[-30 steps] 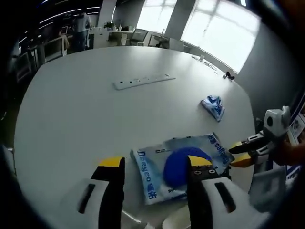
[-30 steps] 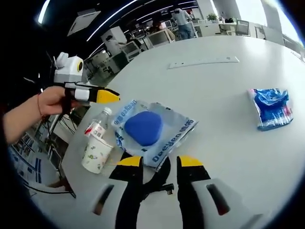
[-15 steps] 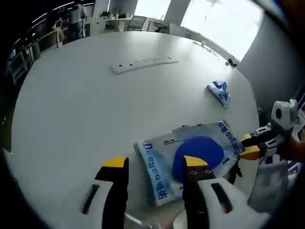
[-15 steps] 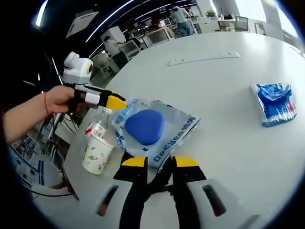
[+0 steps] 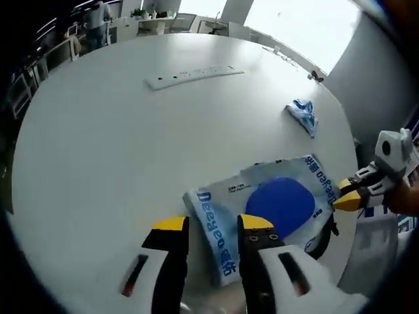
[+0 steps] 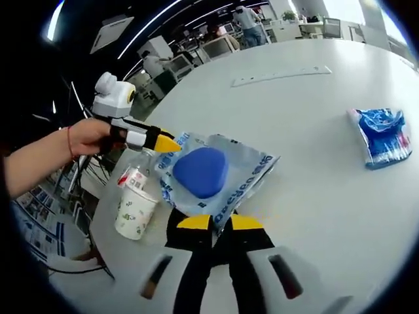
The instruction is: Arrange the tabletop items into an orderly group along one side of the table until the central work area is clear of visible clutter.
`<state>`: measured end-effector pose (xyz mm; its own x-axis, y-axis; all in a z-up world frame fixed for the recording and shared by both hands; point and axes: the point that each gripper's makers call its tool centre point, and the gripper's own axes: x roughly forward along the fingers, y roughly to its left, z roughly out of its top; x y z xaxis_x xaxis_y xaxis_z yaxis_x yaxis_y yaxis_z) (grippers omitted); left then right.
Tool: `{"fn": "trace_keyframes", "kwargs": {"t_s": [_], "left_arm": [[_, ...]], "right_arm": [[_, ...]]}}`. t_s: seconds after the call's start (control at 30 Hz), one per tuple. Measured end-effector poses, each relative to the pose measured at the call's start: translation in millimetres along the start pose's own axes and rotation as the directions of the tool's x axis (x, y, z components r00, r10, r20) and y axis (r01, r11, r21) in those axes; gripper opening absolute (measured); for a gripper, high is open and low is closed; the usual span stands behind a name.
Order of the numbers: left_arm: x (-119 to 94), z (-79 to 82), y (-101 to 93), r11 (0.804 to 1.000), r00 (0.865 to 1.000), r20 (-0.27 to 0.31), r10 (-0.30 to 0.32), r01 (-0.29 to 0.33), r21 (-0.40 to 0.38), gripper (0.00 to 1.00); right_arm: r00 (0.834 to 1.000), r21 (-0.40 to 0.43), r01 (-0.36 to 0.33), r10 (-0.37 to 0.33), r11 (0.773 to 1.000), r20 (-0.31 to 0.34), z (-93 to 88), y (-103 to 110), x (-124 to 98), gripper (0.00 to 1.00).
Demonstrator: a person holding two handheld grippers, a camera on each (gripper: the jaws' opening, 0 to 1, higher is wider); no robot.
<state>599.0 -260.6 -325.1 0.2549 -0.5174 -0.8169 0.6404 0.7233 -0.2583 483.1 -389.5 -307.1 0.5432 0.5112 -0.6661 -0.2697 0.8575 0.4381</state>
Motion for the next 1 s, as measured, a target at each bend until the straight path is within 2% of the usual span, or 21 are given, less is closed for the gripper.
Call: {"fn": "trace_keyframes", "kwargs": {"t_s": [0.1, 0.27, 0.43, 0.8, 1.0], "left_arm": [[1.8, -1.8, 0.2, 1.000, 1.000, -0.008, -0.003, 0.002, -0.003, 0.20], [0.9, -4.7, 1.5, 1.000, 1.000, -0.017, 0.003, -0.003, 0.005, 0.06], [0.9, -4.0, 1.0, 1.000, 1.000, -0.011, -0.002, 0.002, -0.001, 0.01], [-2.6, -0.4, 0.9, 1.000, 1.000, 0.003, 0.005, -0.005, -0.012, 0.00], [-11.5, 6.8, -2.6, 0.999, 0.999, 0.038, 0.011, -0.010, -0.032, 0.00]], "right_arm": [[1.000, 0.008, -0.001, 0.001, 1.000, 0.002, 0.3, 0.0, 0.0, 0.04], [1.000, 0.014, 0.002, -0.002, 1.000, 0.003, 1.0, -0.7, -0.6, 0.03], [1.000, 0.024, 0.000, 0.000, 1.000, 0.007, 2.5, -0.9, -1.2, 0.03], [1.000, 0.033, -0.011, 0.010, 0.999, 0.029, 13.1, -0.4, -4.3, 0.01], [0.999, 0.028, -0.011, 0.009, 1.000, 0.050, 22.0, -2.1, -8.5, 0.01]]}}
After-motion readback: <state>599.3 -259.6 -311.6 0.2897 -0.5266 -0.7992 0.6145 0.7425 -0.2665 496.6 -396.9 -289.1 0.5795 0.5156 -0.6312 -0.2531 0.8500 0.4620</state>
